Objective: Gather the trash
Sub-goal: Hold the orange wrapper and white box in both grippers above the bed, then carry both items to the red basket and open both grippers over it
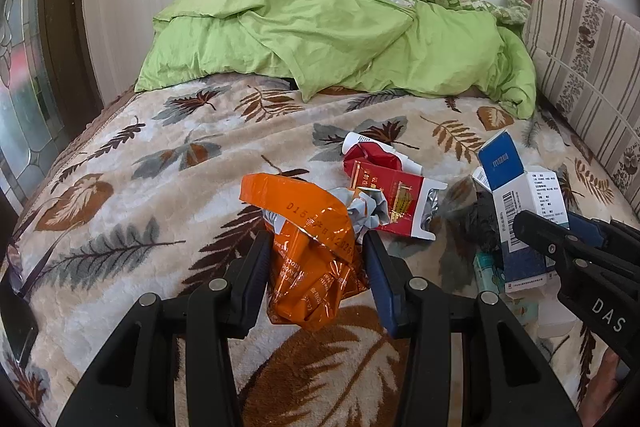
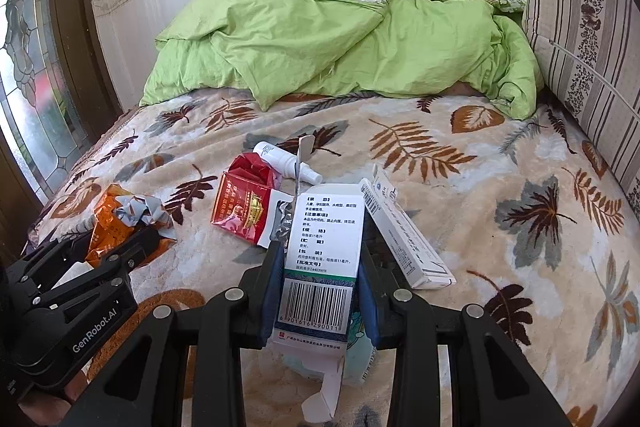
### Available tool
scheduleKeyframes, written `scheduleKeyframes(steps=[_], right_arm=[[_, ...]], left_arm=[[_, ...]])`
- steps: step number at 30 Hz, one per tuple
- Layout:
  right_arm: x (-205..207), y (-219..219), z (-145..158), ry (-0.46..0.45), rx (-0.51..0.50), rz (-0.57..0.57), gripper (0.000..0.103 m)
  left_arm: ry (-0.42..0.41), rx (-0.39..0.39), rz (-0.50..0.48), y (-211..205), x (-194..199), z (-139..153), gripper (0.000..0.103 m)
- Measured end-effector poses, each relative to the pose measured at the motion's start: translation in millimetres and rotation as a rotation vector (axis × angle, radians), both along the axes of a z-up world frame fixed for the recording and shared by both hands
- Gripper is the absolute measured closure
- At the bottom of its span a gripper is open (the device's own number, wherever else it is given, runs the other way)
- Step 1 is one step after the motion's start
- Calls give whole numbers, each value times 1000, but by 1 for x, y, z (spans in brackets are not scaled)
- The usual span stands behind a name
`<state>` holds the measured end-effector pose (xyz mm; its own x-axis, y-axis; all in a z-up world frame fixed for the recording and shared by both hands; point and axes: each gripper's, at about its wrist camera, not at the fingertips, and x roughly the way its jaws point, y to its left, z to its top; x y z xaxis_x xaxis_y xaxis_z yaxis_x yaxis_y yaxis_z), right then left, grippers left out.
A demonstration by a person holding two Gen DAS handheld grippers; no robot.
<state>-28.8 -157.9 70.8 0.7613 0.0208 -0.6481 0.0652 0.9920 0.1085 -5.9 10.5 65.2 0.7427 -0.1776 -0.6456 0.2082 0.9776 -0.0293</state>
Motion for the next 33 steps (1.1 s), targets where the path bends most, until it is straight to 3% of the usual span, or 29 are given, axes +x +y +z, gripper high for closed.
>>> scheduleKeyframes(steps=[27, 33], right_arm=[[-3, 3, 2, -15, 19, 35, 67], [-16, -12, 14, -31, 113, 5, 67]], left_arm=[[0, 2, -4, -4, -1, 0, 58], [2, -75, -58, -12, -16, 11, 58]])
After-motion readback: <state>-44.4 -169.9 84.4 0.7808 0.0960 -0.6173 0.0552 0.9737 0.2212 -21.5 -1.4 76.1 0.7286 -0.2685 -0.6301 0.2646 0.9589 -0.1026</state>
